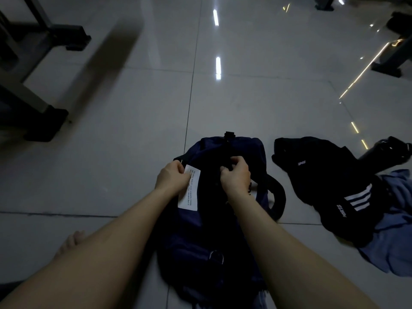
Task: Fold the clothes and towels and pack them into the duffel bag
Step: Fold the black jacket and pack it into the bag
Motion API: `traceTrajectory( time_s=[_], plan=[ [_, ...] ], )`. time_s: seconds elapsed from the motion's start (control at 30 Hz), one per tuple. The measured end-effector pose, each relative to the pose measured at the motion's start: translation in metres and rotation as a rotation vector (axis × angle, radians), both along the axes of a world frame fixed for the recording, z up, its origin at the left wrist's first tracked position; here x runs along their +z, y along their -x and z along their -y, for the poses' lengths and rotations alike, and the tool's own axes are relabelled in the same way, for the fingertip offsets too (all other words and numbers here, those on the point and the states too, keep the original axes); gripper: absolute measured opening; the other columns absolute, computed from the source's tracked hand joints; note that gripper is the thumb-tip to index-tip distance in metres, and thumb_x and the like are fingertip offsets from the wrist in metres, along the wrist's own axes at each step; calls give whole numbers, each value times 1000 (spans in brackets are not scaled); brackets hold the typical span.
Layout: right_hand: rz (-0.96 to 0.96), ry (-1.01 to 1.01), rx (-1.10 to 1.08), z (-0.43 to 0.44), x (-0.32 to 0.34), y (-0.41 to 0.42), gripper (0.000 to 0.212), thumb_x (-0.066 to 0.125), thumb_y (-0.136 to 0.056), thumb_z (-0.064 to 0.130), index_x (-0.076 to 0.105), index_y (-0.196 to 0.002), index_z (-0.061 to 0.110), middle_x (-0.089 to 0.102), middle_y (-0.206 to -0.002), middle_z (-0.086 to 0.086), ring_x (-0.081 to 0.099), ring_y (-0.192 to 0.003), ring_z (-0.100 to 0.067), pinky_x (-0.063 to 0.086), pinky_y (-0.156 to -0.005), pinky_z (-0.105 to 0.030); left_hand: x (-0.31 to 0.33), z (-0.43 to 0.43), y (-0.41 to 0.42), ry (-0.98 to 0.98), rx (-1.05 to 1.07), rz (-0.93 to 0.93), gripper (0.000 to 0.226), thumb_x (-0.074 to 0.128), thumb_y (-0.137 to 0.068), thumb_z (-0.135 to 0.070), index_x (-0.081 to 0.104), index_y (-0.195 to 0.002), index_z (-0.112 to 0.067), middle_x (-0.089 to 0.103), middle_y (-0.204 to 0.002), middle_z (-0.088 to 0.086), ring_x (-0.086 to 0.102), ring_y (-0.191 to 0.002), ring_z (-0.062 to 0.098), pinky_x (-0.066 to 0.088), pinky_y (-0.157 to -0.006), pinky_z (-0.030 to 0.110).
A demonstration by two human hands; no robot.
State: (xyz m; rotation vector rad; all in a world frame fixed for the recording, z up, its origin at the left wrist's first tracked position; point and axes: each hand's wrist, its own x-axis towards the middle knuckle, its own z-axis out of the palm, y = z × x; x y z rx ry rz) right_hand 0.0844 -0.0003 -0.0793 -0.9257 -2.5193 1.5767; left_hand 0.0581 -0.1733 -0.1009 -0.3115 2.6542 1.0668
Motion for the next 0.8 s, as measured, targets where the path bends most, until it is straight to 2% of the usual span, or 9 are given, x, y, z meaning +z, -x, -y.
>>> traceTrajectory(
  time_s=[0.1,0.23,0.4,0.47,0.57,0.67,0.73,0.8],
  plan=[
    [-73,120,-58,8,-14,-6,35,62,-97,12,53,-130,19,60,-133,-7,50,-101,-9,46,-92,-27,0,1,-2,-72,5,-43,12,66,-89,-26,58,-88,-17,63,-83,-2,60,-77,16,41,-61,28],
    [-115,198,-128,16,-20,-10,36,60,-97,6,54,-131,19,57,-137,-8,48,-104,-6,42,-88,-22,1,4,-2,-115,-2,-49,13,68,-88,-27,58,-86,-19,64,-81,-1,62,-77,18,45,-62,31],
    [-126,437,-157,23,-18,0,40,60,-97,5,53,-133,20,55,-140,-10,57,-109,-10,49,-92,-27,5,17,-2,-240,38,-26,13,69,-88,-27,59,-85,-18,74,-85,2,72,-82,22,59,-78,46],
    [-11,350,-50,25,-24,1,46,61,-98,10,48,-141,21,52,-144,-10,57,-122,-22,49,-100,-33,2,24,-2,-249,40,-11,13,70,-87,-28,60,-85,-20,74,-86,1,73,-83,21,61,-79,48],
    [218,72,201,33,-34,-1,71,60,-98,16,23,-157,19,49,-147,-14,52,-131,-32,46,-107,-41,-6,30,-8,-215,82,-12,14,70,-85,-34,60,-85,-24,74,-86,0,72,-82,19,60,-82,49],
    [357,-117,322,36,-37,-10,89,63,-90,18,6,-158,18,52,-139,-18,54,-124,-36,51,-98,-44,-9,26,-9,-183,95,-11,14,70,-88,-32,61,-88,-21,72,-87,1,70,-82,19,59,-82,46],
    [380,-208,349,32,-36,-14,88,62,-88,14,9,-157,14,57,-131,-18,58,-118,-36,51,-88,-40,-8,22,-9,-160,90,-12,13,69,-89,-30,60,-89,-20,70,-87,2,69,-83,19,58,-79,42],
    [316,-238,336,28,-33,-17,78,60,-88,6,21,-155,13,61,-126,-17,61,-114,-34,52,-88,-40,-8,20,-8,-129,71,-17,13,68,-89,-31,60,-90,-20,69,-87,1,68,-82,19,55,-74,38]
  ],
)
